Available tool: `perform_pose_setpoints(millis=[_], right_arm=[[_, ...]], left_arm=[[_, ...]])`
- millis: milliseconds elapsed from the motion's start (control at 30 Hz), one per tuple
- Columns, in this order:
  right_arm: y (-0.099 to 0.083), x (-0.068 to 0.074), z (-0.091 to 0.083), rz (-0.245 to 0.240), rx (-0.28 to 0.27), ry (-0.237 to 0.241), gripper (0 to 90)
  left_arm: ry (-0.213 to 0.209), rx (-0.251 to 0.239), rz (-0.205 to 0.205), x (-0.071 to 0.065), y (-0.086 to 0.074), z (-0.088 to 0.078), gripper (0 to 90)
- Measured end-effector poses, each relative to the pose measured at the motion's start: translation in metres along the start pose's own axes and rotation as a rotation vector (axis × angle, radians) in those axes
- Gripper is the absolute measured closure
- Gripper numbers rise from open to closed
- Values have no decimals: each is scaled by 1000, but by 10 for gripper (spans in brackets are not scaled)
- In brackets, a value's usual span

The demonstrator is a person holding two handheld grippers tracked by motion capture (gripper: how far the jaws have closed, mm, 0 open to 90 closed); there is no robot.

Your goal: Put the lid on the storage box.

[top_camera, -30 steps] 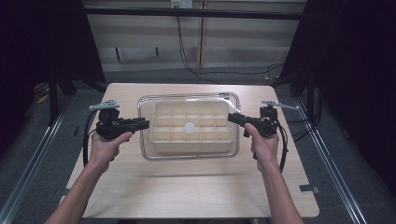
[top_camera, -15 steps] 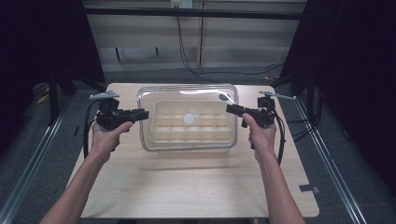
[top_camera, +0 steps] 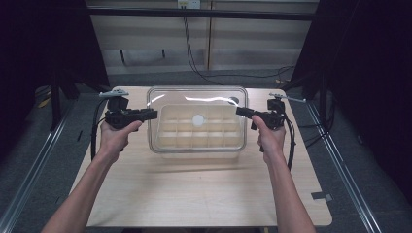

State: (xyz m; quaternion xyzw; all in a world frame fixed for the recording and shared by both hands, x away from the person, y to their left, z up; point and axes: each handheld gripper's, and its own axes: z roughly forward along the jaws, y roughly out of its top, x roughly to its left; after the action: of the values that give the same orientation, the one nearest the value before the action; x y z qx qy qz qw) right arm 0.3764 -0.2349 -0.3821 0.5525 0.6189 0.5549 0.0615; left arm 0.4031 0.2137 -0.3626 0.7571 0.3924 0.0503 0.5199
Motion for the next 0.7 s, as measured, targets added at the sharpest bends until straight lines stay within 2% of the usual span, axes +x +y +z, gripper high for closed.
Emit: perform_pose_setpoints(millis=[67, 167, 300, 400, 567, 700], right_arm=[[0, -2, 1, 9, -1, -1, 636], [0, -5, 3, 17, -7, -3, 636], [1, -8, 5, 24, 1, -9, 635], [2, -10, 8, 40, 12, -31, 628], [6, -13, 11, 38, 18, -32, 631], [6, -18, 15, 54, 22, -25, 634]], left_arm=[[8, -2, 7, 0, 3, 3, 689], [-3, -10, -13, 3, 4, 6, 690], [5, -13, -27, 5, 3, 10, 690], [7, -17, -40, 5, 1, 13, 688], [15, -4, -51, 9, 1, 19, 684], [12, 6, -54, 13, 3, 22, 678]])
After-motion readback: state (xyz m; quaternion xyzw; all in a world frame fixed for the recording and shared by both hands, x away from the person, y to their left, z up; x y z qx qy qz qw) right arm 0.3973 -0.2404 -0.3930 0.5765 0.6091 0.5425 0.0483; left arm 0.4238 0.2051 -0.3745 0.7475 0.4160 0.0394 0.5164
